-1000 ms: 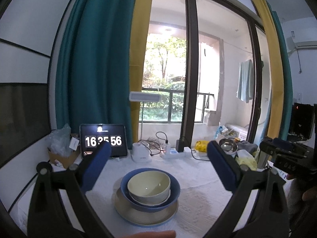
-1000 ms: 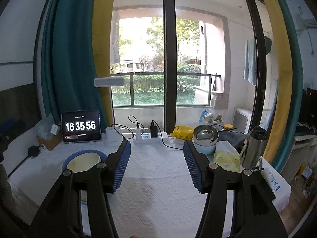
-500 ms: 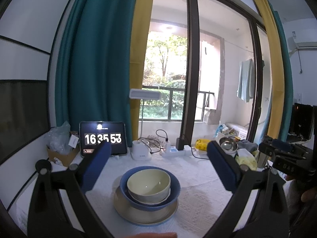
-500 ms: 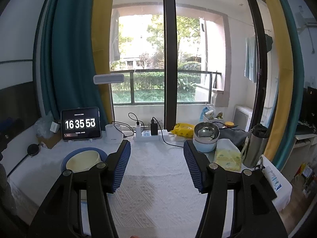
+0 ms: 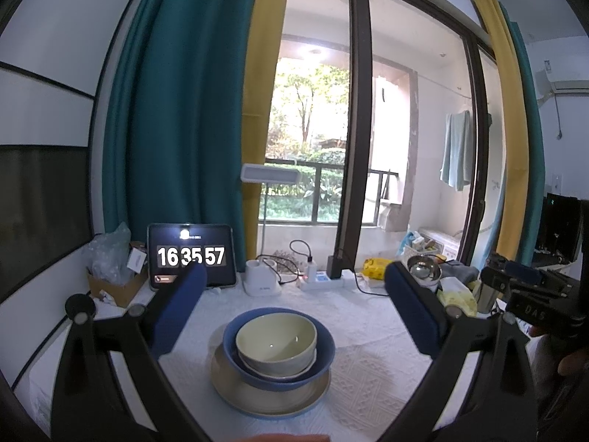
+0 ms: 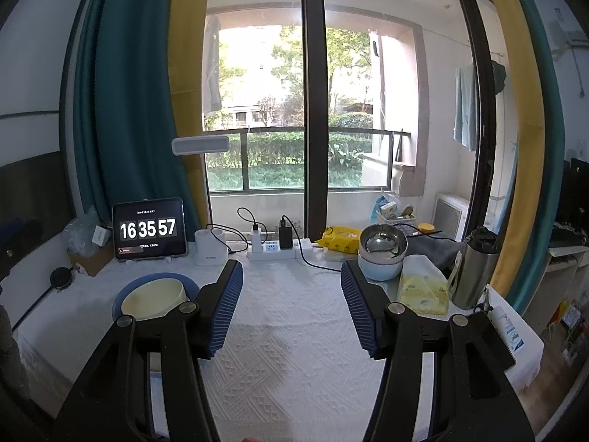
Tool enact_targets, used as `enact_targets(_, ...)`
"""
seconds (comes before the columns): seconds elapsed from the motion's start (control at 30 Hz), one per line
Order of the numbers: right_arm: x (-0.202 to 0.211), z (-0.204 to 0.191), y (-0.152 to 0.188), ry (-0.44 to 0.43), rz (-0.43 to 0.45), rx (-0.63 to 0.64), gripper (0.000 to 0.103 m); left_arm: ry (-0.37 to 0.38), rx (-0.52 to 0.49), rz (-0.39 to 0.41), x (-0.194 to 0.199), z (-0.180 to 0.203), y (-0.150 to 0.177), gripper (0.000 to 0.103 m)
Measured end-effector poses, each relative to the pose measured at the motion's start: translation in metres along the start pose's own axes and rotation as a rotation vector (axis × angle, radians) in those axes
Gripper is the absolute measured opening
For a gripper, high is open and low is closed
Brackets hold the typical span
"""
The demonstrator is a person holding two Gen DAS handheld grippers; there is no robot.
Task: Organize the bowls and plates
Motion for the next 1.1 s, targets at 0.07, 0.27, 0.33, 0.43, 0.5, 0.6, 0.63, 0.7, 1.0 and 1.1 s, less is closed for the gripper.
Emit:
enact_targets(0.07,-0.0001,0.0001,0.0001,0.001,0.0,0.0,0.059,0.002,0.002,-0.002,-0.0001,0.0006,0.0019,0.099)
enact_targets(0.27,-0.0006,0.0008,0.0012,0.002,-0.004,-0.003,0.059,0.002,0.003,-0.003,0.0002,0.0012,0.003,0.099)
enact_targets(0.33,-0.0012,0.0008,0.0028,0.003,-0.005,-0.004,0.059,0.002,0.004,-0.003,0.0006,0.0013,0.0033,0.099)
enact_targets(0.43,-0.002,0.0009,0.0034,0.003,-0.007,-0.004,0.059,0.003,0.004,-0.003,0.0014,0.0017,0.0033,0.099)
enact_targets(0.5,-0.0031,0.0011,0.0042,0.004,-0.011,-0.006,0.059,0.002,0.004,0.0,0.0022,0.0026,0.0036,0.099)
enact_targets(0.6,-0.004,0.0013,0.0045,0.003,-0.012,-0.008,0.059,0.0,0.007,0.0,0.0032,0.0027,0.0029,0.099)
enact_targets(0.63,-0.0041,0.0013,0.0044,0.003,-0.012,-0.007,0.059,-0.001,0.007,0.0,0.0032,0.0027,0.0029,0.099)
enact_targets(0.7,-0.0042,0.0014,0.0044,0.004,-0.012,-0.007,0.059,0.0,0.006,-0.001,0.0032,0.0025,0.0029,0.099)
enact_targets(1.0,-0.0041,0.0022,0.0039,0.003,-0.012,-0.009,0.059,0.0,0.006,-0.001,0.0032,0.0028,0.0031,0.099)
enact_targets(1.1,-0.0037,0.0025,0.0042,0.004,-0.013,-0.01,0.059,-0.001,0.007,-0.003,0.0034,0.0025,0.0032,0.099)
Point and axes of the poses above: each gripper's, at about its wrist camera, not at the fingertips, and x roughly against the way its jaws point, z to its right, y to its underside, the point moved 5 cm from there along -x, roughly the way its jaws point, and after that the axes turned 4 degrees about -x, right-handed, at the moved point
